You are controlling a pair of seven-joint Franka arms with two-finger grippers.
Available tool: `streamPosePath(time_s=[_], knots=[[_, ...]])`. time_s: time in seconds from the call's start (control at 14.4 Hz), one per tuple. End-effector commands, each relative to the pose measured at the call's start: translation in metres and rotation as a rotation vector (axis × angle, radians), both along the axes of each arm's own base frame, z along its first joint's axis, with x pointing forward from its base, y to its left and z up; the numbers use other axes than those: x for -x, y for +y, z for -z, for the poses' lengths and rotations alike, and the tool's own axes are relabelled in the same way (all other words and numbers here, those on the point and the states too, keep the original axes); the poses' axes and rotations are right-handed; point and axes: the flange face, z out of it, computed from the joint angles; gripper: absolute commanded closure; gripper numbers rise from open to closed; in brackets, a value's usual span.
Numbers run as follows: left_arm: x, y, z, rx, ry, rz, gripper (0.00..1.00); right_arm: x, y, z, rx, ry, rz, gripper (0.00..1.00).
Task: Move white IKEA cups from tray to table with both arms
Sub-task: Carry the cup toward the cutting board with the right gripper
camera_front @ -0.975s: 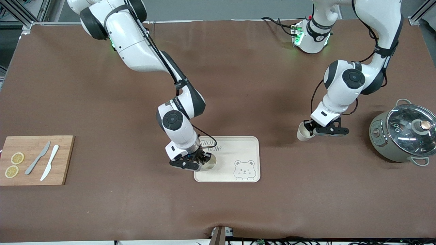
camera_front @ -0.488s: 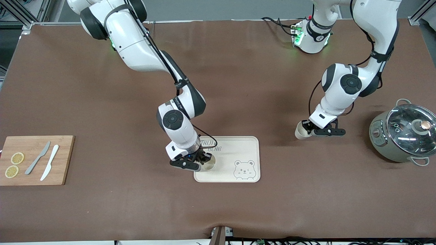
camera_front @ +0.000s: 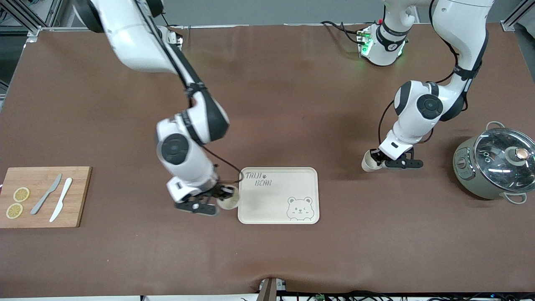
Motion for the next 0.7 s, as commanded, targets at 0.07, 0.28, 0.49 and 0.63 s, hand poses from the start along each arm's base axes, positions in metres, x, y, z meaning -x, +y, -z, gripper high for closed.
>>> streamPosePath(time_s=[0.07, 0.28, 0.49, 0.63], knots=[[-0.007, -0.001, 0.001, 0.017, -0.006, -0.009, 1.0, 0.032, -0.122, -0.037, 0.002, 0.037, -0.16, 1.0], [-0.007, -0.002, 0.007, 0.017, 0.003, -0.007, 1.0, 0.041, -0.213, -0.034, 0.016, 0.048, -0.267, 1.0], [-0.009, -0.001, 0.012, 0.018, 0.009, -0.009, 1.0, 0.042, -0.284, -0.019, 0.025, 0.05, -0.33, 1.0], [-0.011, -0.002, 0.014, 0.018, 0.011, -0.004, 1.0, 0.046, -0.313, 0.0, 0.034, 0.028, -0.352, 1.0]])
